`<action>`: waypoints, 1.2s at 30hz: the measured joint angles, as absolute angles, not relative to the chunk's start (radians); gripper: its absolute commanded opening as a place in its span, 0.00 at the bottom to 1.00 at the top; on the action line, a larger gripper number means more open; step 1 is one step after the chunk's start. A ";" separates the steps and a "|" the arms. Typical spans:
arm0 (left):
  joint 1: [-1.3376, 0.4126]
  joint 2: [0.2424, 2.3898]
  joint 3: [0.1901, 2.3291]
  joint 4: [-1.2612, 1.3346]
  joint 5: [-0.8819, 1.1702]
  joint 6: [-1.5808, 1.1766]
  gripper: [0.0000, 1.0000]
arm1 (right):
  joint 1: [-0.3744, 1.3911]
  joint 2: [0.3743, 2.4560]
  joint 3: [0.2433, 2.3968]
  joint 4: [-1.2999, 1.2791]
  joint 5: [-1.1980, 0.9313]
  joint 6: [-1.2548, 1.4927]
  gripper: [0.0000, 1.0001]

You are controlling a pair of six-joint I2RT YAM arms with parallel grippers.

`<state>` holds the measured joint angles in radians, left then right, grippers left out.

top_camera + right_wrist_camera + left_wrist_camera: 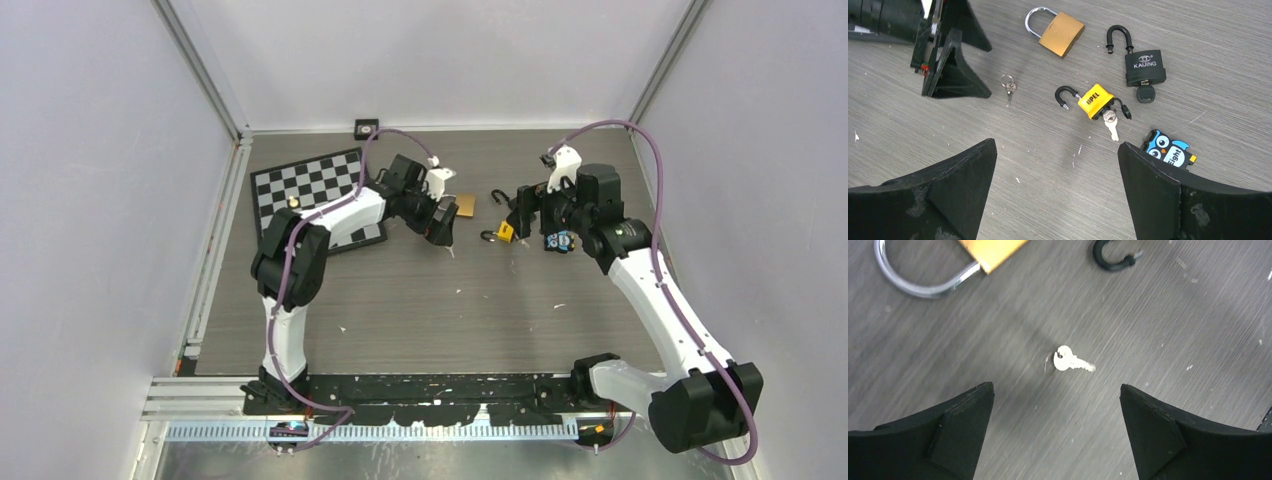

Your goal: Unlock with the key

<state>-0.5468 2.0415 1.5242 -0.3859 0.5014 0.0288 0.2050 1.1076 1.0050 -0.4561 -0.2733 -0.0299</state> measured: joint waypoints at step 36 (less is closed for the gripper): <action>-0.595 2.206 1.740 -0.612 0.452 0.146 0.87 | 0.199 1.019 1.010 -0.472 -0.305 -0.040 1.00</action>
